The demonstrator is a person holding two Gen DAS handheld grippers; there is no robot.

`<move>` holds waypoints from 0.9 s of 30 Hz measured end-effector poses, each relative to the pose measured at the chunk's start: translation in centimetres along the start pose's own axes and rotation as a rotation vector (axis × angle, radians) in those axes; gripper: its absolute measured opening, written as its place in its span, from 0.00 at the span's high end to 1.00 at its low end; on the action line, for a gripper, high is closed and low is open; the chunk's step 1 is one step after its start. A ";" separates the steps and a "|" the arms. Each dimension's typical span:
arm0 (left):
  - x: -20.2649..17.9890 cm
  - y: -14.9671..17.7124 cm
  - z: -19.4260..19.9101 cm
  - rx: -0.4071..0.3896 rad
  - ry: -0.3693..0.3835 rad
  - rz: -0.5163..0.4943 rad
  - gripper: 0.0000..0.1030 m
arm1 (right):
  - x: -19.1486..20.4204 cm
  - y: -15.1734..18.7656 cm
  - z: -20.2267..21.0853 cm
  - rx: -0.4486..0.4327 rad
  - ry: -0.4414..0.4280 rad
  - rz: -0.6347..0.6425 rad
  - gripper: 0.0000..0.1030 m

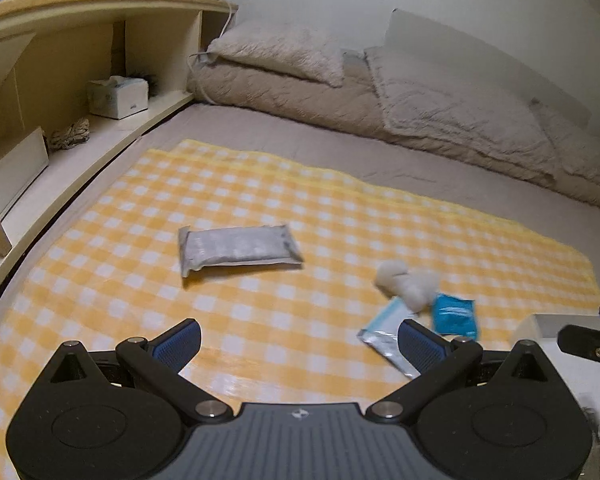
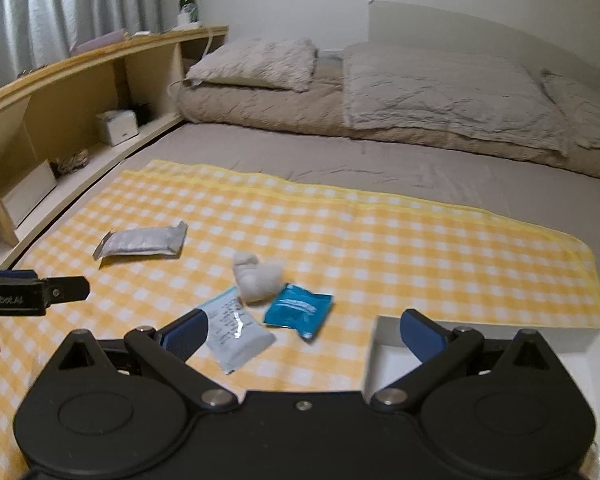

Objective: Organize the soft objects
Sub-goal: 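Move left tool toward the grey foil packet while right tool approaches the white printed packet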

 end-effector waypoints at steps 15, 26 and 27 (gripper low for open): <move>4.0 -5.9 -9.5 -0.064 0.007 -0.094 0.00 | 5.1 3.4 -7.0 0.101 -0.143 0.258 0.23; 9.2 -7.3 -17.4 -0.072 -0.025 -0.018 0.25 | 4.2 3.3 -11.2 0.129 -0.156 0.105 0.77; 10.0 -7.1 -17.9 -0.073 -0.020 0.009 0.29 | 3.8 3.3 -11.8 0.132 -0.148 0.099 0.79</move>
Point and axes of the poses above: each gripper's, at about its wrist camera, not at the fingertips, and z roughly against the way its jaws point, x to its left, y to its underside, the point moved 10 cm from there along -z, roughly the way its jaws point, and after that the axes turned 4 degrees about -x, right-handed, at the moved point
